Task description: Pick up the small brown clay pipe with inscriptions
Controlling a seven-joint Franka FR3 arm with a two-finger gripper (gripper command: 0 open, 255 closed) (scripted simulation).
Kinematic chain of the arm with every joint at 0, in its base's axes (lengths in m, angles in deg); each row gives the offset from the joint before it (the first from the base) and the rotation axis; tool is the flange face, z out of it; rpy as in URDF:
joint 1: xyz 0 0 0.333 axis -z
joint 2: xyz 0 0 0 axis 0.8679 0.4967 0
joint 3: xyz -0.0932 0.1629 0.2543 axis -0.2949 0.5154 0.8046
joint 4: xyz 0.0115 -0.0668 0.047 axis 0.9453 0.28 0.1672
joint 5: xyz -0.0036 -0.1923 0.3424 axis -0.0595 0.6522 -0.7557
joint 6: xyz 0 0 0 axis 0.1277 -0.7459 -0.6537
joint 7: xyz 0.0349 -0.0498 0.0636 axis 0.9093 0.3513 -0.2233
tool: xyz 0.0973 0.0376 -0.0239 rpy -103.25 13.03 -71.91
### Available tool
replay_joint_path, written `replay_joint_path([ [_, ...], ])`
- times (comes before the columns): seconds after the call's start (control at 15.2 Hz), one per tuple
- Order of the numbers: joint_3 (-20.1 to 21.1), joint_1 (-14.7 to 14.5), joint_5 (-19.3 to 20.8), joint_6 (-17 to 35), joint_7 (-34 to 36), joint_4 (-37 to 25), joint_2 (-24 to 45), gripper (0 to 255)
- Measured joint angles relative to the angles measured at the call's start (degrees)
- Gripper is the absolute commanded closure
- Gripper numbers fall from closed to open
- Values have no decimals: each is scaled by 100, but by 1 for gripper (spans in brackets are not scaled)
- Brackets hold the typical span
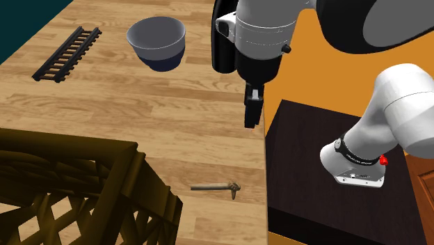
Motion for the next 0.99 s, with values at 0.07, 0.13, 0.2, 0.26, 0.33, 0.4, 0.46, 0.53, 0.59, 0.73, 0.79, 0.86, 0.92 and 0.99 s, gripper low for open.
replay_joint_path([
  [0.07,81,-61,-57,80,50,-59,148,0],
  [0.13,142,-107,-96,154,74,-147,323,0],
  [0.2,201,-152,-134,235,95,-222,489,0],
  [0.26,267,-201,-170,293,130,-323,658,0],
  [0.33,354,-260,-212,389,188,-405,844,0],
  [0.4,407,-304,-242,427,208,-489,975,0],
  [0.46,482,-352,-263,491,258,-624,1178,0],
  [0.53,558,-405,-288,565,308,-725,1360,0],
  [0.59,624,-455,-309,600,350,-834,1510,0],
  [0.73,756,-554,-335,694,440,-1057,1837,0],
  [0.79,817,-601,-342,735,480,-1171,1999,0],
  [0.86,851,-626,-336,767,499,-1263,2128,0],
  [0.92,871,-643,-340,800,511,-1278,2178,0],
  [0.99,880,-650,-345,851,506,-1251,2203,0],
])
